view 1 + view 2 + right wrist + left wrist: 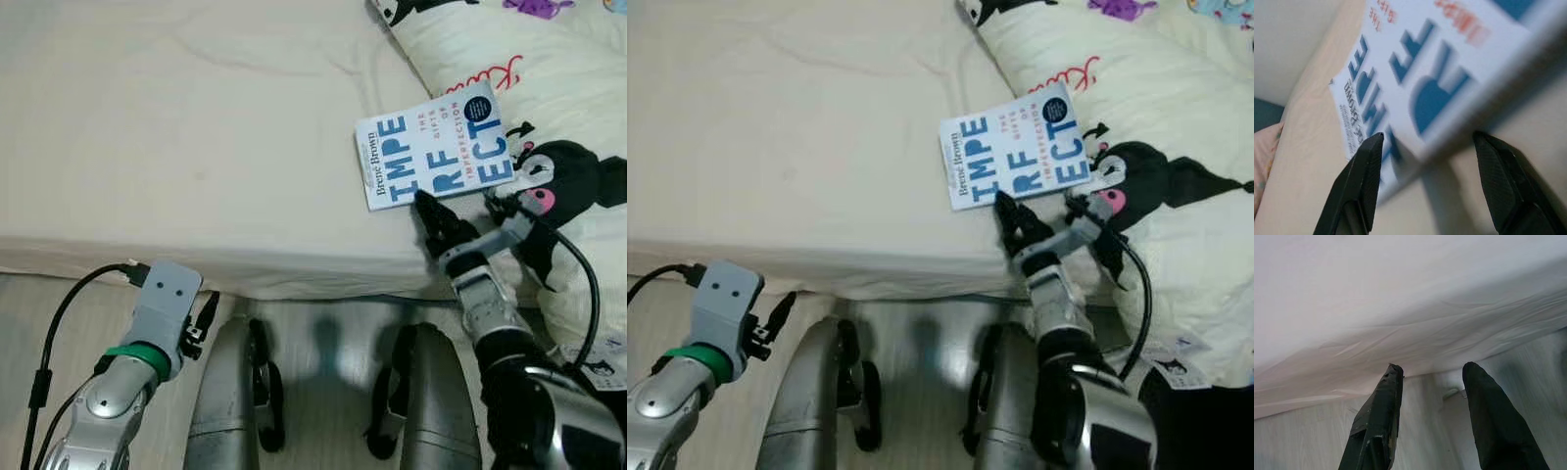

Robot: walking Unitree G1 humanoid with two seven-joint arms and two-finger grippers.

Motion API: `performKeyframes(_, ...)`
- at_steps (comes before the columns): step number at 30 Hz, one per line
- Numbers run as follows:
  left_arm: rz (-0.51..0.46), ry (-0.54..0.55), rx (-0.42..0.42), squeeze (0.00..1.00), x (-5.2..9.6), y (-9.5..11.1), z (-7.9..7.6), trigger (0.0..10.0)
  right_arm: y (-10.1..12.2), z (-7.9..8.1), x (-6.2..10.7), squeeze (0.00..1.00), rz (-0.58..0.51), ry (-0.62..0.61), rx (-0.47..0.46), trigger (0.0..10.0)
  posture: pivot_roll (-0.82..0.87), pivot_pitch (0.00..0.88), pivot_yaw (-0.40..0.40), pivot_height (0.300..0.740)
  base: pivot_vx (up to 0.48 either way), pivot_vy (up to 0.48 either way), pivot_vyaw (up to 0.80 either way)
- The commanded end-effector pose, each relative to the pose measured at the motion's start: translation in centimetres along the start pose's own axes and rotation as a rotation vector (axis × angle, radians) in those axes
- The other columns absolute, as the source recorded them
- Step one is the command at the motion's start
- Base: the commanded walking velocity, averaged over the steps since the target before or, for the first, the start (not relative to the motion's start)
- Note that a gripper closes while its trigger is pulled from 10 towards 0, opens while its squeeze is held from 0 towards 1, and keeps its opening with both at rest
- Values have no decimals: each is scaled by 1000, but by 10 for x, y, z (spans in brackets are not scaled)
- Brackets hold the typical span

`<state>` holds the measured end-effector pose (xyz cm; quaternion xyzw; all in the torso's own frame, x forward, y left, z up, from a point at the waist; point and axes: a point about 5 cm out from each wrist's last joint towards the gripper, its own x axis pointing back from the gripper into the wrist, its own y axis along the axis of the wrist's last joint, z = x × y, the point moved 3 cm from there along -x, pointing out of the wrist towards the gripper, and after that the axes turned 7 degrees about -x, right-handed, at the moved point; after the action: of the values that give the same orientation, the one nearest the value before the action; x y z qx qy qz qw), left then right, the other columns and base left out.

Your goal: Clean up the room

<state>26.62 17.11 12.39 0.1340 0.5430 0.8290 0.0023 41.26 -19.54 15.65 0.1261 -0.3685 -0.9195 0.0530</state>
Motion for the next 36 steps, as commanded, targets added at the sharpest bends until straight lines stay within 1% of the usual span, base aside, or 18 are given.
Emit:
performKeyframes(1,47,19,4,0,6,-11,4,10000,-20,-3,4,0,73,-26,-23,10000,264,407,190,596,0,0,0)
performKeyframes(2,51,36,1,0,8,-12,8,10000,-9,13,-11,0,64,22,-10,10000,276,398,180,596,0,0,0)
performKeyframes(3,51,36,1,0,8,-12,8,10000,-9,13,-11,0,64,22,-10,10000,276,398,180,596,0,0,0)
performKeyframes(5,53,44,-1,0,8,-13,10,10000,-3,21,-17,0,60,47,1,10000,276,398,180,596,0,0,0)
performKeyframes(6,53,44,-1,0,8,-13,10,10000,-3,21,-17,0,60,47,1,10000,276,398,180,596,0,0,0)
performKeyframes(7,51,51,-1,0,8,-12,12,10000,4,26,-22,0,45,50,3,10000,279,392,173,596,0,0,0)
performKeyframes(9,47,65,1,0,6,-12,13,10000,15,31,-28,0,9,39,-21,0,283,374,160,596,0,0,0)
performKeyframes(13,39,78,4,0,2,-10,14,10000,24,33,-30,0,-34,39,-79,0,282,360,155,596,0,0,0)
performKeyframes(16,28,87,9,0,-3,-9,15,10000,31,36,-32,0,-50,58,-83,0,263,324,140,596,0,0,0)
performKeyframes(19,24,90,11,0,-6,-8,15,10000,33,38,-33,0,-56,69,-83,0,263,324,140,596,0,0,0)
performKeyframes(21,7,104,31,0,-17,-5,15,10000,45,44,-36,0,-82,92,-90,0,229,266,114,596,0,0,0)
performKeyframes(27,-13,114,45,0,-27,-1,14,10000,53,50,-39,0,-99,112,-92,0,213,239,105,596,0,0,0)
performKeyframes(28,-36,121,56,0,-37,4,13,10000,54,65,-43,0,-89,203,-66,0,186,187,81,596,0,0,0)
performKeyframes(30,-36,121,56,0,-37,4,13,10000,54,65,-43,0,-89,203,-66,0,186,187,81,596,0,0,0)
performKeyframes(32,-69,137,70,0,-46,11,13,10000,49,86,-45,0,-69,328,-5,0,160,145,56,596,0,0,0)
performKeyframes(33,-69,137,70,0,-46,11,13,10000,49,86,-45,0,-69,328,-5,0,160,145,56,596,0,0,0)
performKeyframes(34,-85,143,75,0,-50,15,12,10000,45,91,-45,0,-60,370,29,0,140,124,41,596,0,0,0)
performKeyframes(36,-85,143,75,0,-50,15,12,10000,45,91,-45,0,-60,370,29,0,140,124,41,596,0,0,0)
